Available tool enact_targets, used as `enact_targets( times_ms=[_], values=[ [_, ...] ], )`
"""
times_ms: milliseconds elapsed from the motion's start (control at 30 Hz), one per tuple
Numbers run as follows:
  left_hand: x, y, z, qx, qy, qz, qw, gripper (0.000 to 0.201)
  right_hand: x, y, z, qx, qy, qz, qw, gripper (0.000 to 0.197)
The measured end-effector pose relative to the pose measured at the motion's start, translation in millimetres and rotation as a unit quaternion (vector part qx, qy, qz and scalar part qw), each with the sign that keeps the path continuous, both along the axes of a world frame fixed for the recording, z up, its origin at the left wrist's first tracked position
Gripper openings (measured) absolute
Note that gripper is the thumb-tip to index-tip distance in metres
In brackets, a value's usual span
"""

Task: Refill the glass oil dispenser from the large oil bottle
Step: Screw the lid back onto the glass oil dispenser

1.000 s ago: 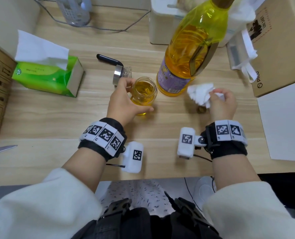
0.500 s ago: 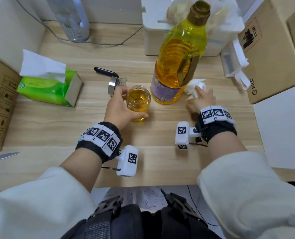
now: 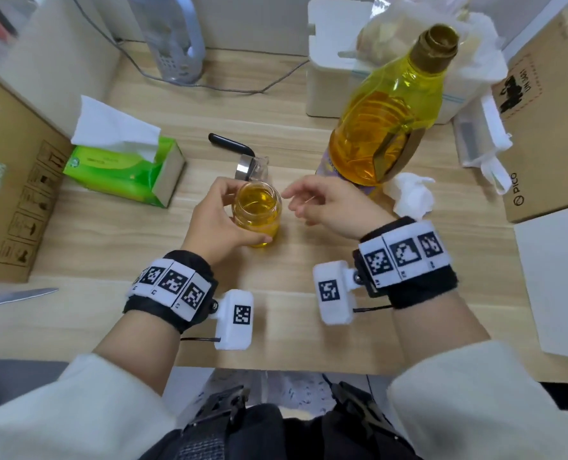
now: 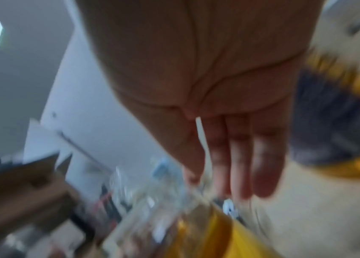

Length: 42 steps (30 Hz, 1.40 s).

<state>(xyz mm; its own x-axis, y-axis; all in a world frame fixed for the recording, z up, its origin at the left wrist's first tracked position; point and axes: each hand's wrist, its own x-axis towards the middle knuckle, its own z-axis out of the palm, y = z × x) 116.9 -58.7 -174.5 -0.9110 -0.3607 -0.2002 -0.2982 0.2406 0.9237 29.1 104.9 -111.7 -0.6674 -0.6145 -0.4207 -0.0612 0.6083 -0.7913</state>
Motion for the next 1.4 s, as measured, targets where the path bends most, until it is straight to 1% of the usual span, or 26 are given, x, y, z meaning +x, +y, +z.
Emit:
enact_targets(
  times_ms=[100, 167, 233, 300, 400, 467, 533, 600, 667, 700, 767, 800, 867, 933, 1033, 1133, 1233, 1400],
  values=[
    [13, -23, -3, 0.004, 0.004, 0.016, 1.000, 0.076, -10, -48, -29, 0.027, 0.050, -0.030, 0.998, 0.053],
    [19, -34, -5, 0.008, 0.007, 0.023, 1.000, 0.077, -19, -69, -46, 0.041, 0.055, -0.020, 0.997, 0.075],
    [23, -44, -5, 0.012, 0.007, 0.031, 0.999, 0.077, -24, -85, -61, 0.063, 0.057, 0.001, 0.996, 0.088],
    [23, -49, -5, 0.014, 0.004, 0.026, 1.000, 0.076, -27, -93, -74, 0.067, 0.071, -0.010, 0.995, 0.086],
    [22, -53, -8, 0.021, -0.003, 0.018, 1.000, 0.077, -27, -99, -85, 0.073, 0.108, -0.029, 0.991, 0.077],
    [20, -52, -11, 0.031, 0.004, 0.015, 0.999, 0.078, -25, -96, -88, 0.045, 0.096, -0.065, 0.992, 0.074],
    [18, -51, -15, 0.042, 0.016, 0.014, 0.999, 0.079, -21, -90, -79, -0.020, 0.059, -0.137, 0.989, 0.069],
    [15, -50, -18, 0.069, 0.023, 0.014, 0.997, 0.081, -17, -78, -64, -0.122, 0.032, -0.187, 0.974, 0.062],
    [11, -46, -23, 0.108, 0.035, 0.009, 0.994, 0.082, -14, -63, -48, -0.215, 0.007, -0.197, 0.957, 0.062],
    [10, -44, -26, 0.121, 0.041, 0.006, 0.992, 0.083, -12, -56, -40, -0.242, -0.001, -0.192, 0.951, 0.062],
    [6, -40, -33, 0.147, 0.047, 0.004, 0.988, 0.085, -6, -46, -24, -0.245, 0.013, -0.166, 0.955, 0.059],
    [5, -38, -36, 0.158, 0.049, 0.005, 0.986, 0.085, -5, -45, -18, -0.223, 0.045, -0.142, 0.963, 0.057],
    [2, -33, -42, 0.179, 0.046, 0.002, 0.983, 0.088, -2, -45, -8, -0.152, 0.149, -0.066, 0.975, 0.059],
    [-1, -28, -45, 0.199, 0.044, -0.003, 0.979, 0.091, -1, -47, 1, -0.088, 0.239, 0.029, 0.967, 0.063],
    [-5, -26, -50, 0.209, 0.041, -0.016, 0.977, 0.089, 0, -53, 12, 0.000, 0.308, 0.142, 0.941, 0.062],
    [-8, -26, -52, 0.201, 0.030, -0.029, 0.979, 0.080, 2, -59, 24, 0.053, 0.316, 0.190, 0.928, 0.061],
    [-9, -26, -57, 0.181, 0.023, -0.035, 0.983, 0.081, 2, -65, 32, 0.076, 0.302, 0.213, 0.926, 0.063],
    [-9, -23, -61, 0.169, 0.029, -0.022, 0.985, 0.085, 6, -68, 31, 0.098, 0.313, 0.197, 0.924, 0.063]
  ],
)
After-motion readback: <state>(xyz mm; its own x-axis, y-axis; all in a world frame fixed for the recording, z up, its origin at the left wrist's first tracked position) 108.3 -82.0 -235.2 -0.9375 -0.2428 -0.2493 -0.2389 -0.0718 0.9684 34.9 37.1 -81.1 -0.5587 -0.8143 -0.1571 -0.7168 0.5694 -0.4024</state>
